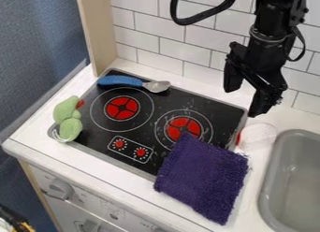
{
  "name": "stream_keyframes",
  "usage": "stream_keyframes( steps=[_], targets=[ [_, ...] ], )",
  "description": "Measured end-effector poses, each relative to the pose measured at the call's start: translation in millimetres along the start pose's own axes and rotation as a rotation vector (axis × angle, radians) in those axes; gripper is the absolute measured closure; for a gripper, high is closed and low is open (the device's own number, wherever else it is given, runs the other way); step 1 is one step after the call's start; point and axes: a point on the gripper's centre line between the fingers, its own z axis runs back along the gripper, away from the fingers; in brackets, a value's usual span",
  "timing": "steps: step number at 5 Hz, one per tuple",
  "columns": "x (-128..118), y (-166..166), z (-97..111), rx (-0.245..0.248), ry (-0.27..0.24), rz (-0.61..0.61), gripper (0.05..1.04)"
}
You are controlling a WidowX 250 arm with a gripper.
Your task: Place the cloth on top of the left burner
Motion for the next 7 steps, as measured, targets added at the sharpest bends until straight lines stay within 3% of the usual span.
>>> stream_keyframes(
  steps=[1,2,3,4,5,6,7],
  targets=[
    [-4.8,-3.1,-13.6,-0.014,0.030,0.013,0.083],
    [-42.9,-23.6,0.1,-0.023,0.017,0.072,0.083],
    [-60.1,-37.8,26.4,0.010,-0.007,0.071,0.083],
    [-87.9,-49.8,24.1,0.036,0.031,0.081,0.083],
    [-98.7,-52.2,11.6,0.044,0.044,0.107,0.083],
    [-93.9,-51.4,-12.0,0.052,0.036,0.110,0.083],
    [-91.1,-49.3,-41.1,0.028,-0.005,0.115,0.083]
  ],
)
